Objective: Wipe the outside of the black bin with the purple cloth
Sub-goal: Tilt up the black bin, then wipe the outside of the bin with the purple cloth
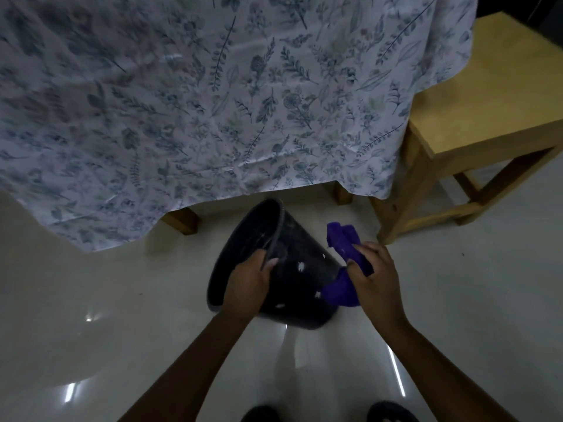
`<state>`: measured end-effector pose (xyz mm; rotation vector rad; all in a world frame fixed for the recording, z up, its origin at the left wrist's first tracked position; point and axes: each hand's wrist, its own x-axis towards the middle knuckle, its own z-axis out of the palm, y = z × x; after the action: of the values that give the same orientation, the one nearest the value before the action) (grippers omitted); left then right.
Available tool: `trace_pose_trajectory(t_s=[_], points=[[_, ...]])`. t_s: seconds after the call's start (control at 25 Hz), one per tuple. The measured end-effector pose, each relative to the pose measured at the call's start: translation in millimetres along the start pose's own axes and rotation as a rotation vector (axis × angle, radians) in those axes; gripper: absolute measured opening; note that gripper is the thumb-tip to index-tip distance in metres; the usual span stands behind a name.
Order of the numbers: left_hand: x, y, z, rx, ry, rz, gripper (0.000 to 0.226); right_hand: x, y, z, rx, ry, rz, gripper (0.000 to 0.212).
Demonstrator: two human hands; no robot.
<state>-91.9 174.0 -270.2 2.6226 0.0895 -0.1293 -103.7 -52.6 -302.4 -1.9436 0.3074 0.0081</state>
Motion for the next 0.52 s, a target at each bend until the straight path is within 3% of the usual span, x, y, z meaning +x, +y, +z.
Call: trace_pose_trajectory(t_s=[0.24,0.52], points=[[-19,-31,26,-0.361,0.041,-0.250,0.027,-8,-5,22,-0.095,-0.080,-0.076,0.029],[-11,-39,40,-0.422,0.031,-0.286,0.029,-23,32,58,-0.885,-0.158,-0.320,0.057]])
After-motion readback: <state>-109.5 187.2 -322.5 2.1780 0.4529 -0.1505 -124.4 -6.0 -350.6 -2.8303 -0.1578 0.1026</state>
